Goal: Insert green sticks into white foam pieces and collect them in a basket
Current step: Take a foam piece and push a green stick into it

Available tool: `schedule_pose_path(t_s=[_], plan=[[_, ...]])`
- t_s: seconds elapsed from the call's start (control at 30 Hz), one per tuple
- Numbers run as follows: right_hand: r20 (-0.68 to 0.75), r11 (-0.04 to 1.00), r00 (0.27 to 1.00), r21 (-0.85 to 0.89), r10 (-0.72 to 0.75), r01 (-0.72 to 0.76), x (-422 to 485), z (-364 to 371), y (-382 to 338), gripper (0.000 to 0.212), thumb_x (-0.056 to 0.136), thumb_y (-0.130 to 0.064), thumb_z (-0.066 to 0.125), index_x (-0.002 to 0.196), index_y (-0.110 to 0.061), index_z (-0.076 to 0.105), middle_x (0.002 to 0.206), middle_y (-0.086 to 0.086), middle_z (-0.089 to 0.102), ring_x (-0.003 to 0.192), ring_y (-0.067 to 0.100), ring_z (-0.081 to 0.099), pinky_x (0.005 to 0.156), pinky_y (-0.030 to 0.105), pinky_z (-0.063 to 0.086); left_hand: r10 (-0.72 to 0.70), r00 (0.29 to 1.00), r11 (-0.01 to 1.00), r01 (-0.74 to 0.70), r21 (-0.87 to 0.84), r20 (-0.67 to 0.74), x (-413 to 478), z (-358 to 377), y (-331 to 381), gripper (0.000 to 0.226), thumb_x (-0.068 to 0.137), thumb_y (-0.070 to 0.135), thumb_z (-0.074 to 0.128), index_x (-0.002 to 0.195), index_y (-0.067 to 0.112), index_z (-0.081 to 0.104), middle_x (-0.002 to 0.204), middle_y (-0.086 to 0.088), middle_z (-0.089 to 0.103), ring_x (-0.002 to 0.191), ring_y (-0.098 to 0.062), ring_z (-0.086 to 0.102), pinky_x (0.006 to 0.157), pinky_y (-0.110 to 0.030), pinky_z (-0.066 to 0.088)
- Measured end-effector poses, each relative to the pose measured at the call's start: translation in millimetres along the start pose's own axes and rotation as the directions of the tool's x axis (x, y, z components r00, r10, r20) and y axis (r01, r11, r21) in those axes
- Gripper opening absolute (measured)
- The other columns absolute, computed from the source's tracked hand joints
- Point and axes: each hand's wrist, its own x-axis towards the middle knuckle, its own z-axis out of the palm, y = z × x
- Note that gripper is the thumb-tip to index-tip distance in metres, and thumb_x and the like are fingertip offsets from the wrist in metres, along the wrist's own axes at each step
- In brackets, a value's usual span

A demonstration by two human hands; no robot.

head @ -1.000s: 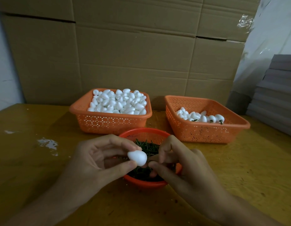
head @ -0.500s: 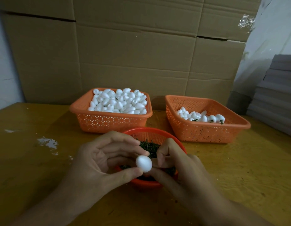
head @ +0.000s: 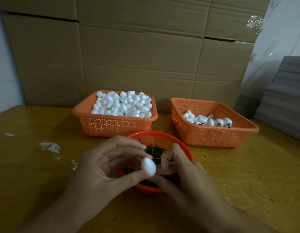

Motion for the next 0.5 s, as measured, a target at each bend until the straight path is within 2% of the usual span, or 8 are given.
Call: schedule_pose_path(t_s=[0.07, 0.17, 0.33, 0.37, 0.43, 0.5], plan=[[-0.006, 1.0, 1.0, -0.025, -0.009, 0.008, 1.5, -0.7, -0.4, 0.028, 0.1, -0.045, 0.061, 0.101, -0.041, 0.033, 0.091, -0.014, 0.074, 0.081, 0.008, 0.073, 0.062, 0.039, 0.053, -0.02, 0.999, 1.0, 0.02, 0.02, -0.026, -0.6, 0.0, -2.4, 0.03, 0.076, 0.04, 0.084, 0.106, 0.041, 0.076, 0.112, 0.0, 0.078, 0.107, -0.022, 0.075, 0.088, -0.038, 0.063], [0.006, 1.0, 1.0, -0.009, -0.019, 0.019, 0.4, -1.0, -0.1, 0.028, 0.101, -0.044, 0.06, 0.101, -0.041, 0.032, 0.091, -0.012, 0.075, 0.082, 0.012, 0.074, 0.062, 0.046, 0.051, -0.035, 0.998, 0.999, 0.035, 0.002, -0.049, -1.7, 2.0, 0.7, 0.027, 0.073, 0.042, 0.083, 0.1, 0.042, 0.077, 0.108, -0.001, 0.079, 0.104, -0.023, 0.076, 0.087, -0.041, 0.063], [-0.009, 0.999, 0.999, 0.003, -0.044, 0.044, -0.6, 0.3, 2.3, 0.028, 0.101, -0.042, 0.061, 0.099, -0.043, 0.032, 0.089, -0.009, 0.073, 0.078, 0.014, 0.073, 0.062, 0.043, 0.051, -0.032, 0.999, 0.999, 0.033, 0.002, -0.039, -0.9, 2.0, 0.8, 0.029, 0.075, 0.04, 0.083, 0.103, 0.044, 0.077, 0.11, 0.001, 0.079, 0.106, -0.022, 0.075, 0.088, -0.039, 0.062], [-0.012, 0.999, 0.999, 0.008, -0.041, 0.041, -1.3, 0.0, 2.8, 0.028, 0.101, -0.041, 0.061, 0.1, -0.042, 0.033, 0.087, -0.007, 0.073, 0.076, 0.014, 0.073, 0.06, 0.04, 0.051, -0.019, 0.999, 1.0, 0.019, 0.011, -0.044, -0.7, 2.4, 0.9, 0.029, 0.075, 0.04, 0.083, 0.103, 0.044, 0.077, 0.11, 0.001, 0.079, 0.106, -0.022, 0.075, 0.087, -0.039, 0.062], [-0.033, 0.999, 0.998, 0.017, -0.045, 0.045, -0.3, -2.6, 3.8, 0.028, 0.102, -0.036, 0.064, 0.101, -0.04, 0.037, 0.085, -0.009, 0.074, 0.068, 0.009, 0.069, 0.057, 0.027, 0.047, 0.015, 0.999, 0.999, -0.013, 0.041, -0.051, -0.9, 2.8, 1.0, 0.035, 0.076, 0.039, 0.085, 0.111, 0.04, 0.076, 0.115, 0.0, 0.078, 0.11, -0.024, 0.074, 0.086, -0.037, 0.063], [-0.067, 0.992, 0.998, 0.128, -0.01, 0.018, 4.8, -12.2, 5.6, 0.025, 0.103, -0.03, 0.066, 0.102, -0.031, 0.041, 0.096, -0.013, 0.079, 0.08, 0.007, 0.075, 0.065, 0.026, 0.056, 0.044, 0.993, 0.994, -0.032, 0.109, -0.106, -0.5, 0.8, 0.0, 0.043, 0.076, 0.04, 0.085, 0.118, 0.038, 0.073, 0.121, 0.0, 0.075, 0.113, -0.025, 0.071, 0.085, -0.032, 0.062]])
